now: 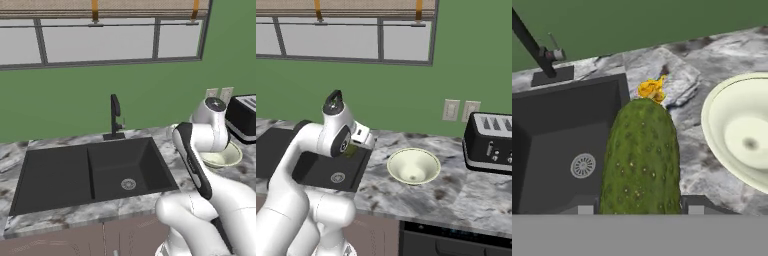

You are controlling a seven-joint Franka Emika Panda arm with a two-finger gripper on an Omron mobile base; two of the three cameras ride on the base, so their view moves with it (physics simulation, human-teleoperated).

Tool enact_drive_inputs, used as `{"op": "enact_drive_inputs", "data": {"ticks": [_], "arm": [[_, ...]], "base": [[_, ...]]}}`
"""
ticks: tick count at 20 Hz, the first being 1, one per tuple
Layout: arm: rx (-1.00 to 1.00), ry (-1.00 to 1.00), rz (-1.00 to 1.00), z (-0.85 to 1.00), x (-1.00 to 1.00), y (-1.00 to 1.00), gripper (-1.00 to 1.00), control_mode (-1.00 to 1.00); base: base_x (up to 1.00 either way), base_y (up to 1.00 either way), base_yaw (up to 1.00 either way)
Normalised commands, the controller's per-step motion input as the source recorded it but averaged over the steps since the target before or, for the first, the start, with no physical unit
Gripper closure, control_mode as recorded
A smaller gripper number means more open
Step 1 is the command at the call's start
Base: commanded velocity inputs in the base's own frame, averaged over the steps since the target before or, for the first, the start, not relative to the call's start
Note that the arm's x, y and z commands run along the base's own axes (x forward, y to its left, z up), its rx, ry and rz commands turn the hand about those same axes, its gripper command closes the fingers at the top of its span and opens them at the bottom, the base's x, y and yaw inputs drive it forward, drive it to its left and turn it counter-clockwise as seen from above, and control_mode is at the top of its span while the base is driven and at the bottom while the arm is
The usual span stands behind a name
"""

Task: Pick the tangerines from the cabinet and place them in one bowl. Pick the cucumber from the sink and place it in the other bowl.

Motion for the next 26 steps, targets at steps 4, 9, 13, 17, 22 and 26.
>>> {"op": "enact_drive_inputs", "data": {"ticks": [4,9,13,17,22,26], "arm": [[-0.02,-0.05,0.00,0.21,-0.05,-0.61,1.00,-1.00],[-0.02,0.00,0.02,0.79,-0.09,-0.34,1.00,-1.00],[0.00,0.05,0.06,0.87,-0.10,-0.33,1.00,-1.00],[-0.01,0.25,0.00,0.53,-0.09,-0.29,1.00,-1.00],[-0.09,0.19,-0.01,0.01,-0.12,-0.15,1.00,-1.00],[-0.01,0.00,0.00,-0.07,-0.08,-0.19,1.00,-1.00]], "base": [[0.00,0.00,0.00],[0.00,0.00,0.00],[0.00,0.00,0.00],[0.00,0.00,0.00],[0.00,0.00,0.00],[0.00,0.00,0.00]]}}
